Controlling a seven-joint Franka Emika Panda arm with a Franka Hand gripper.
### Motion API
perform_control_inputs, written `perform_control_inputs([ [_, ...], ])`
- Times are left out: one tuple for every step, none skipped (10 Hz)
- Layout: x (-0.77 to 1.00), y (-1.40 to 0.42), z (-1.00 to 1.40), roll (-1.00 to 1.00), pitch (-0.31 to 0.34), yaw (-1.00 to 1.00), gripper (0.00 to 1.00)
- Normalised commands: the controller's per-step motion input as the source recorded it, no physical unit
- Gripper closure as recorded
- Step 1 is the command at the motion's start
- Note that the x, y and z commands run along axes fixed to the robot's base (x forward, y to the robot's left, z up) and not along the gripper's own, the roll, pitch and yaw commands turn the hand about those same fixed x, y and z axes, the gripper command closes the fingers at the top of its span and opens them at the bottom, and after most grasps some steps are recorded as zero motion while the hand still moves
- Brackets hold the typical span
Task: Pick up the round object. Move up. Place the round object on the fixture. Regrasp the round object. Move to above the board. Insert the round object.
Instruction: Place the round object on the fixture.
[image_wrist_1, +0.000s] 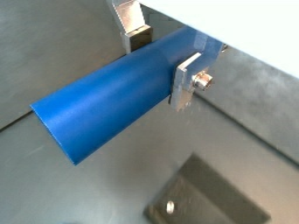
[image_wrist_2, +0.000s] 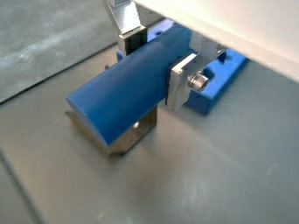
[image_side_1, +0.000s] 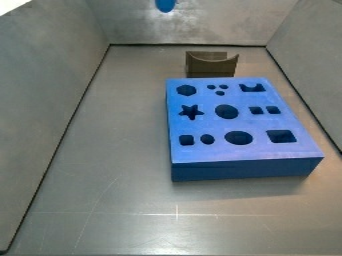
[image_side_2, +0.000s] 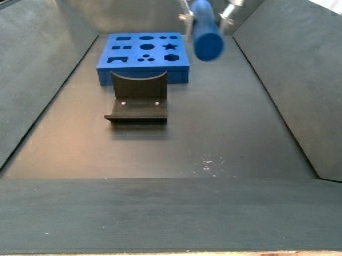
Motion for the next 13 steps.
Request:
perform_control_inputs([
  [1.00,-0.28,0.03,-1.00,0.067,0.01,1.00],
  [1.00,-0.25,0.02,-1.00,0.075,0.01,1.00],
  [1.00,-0.20,0.02,-1.00,0.083,0.00,1.00],
  [1.00,-0.15,0.01,-1.00,0.091,-0.02,1.00],
  [1.00,-0.12,0.00,-1.00,0.095,-0.03,1.00],
  [1.00,-0.09,0.00,-1.00,0.099,-0.04,1.00],
  [1.00,-0.04,-0.01,-1.00,0.108,-0.06,1.00],
  [1.00,-0.02,-0.01,-1.00,0.111,-0.07,1.00],
  [1.00,0.00,-0.01,-1.00,0.112,-0.08,1.00],
  [0.90,0.02,-0.02,-1.00,0.116,-0.11,1.00],
  [0.81,0.03,-0.02,-0.93,0.111,-0.12,1.00],
  [0.69,0.04,-0.02,-0.72,0.085,-0.13,1.00],
  [0.60,0.05,-0.02,-0.57,0.067,-0.13,1.00],
])
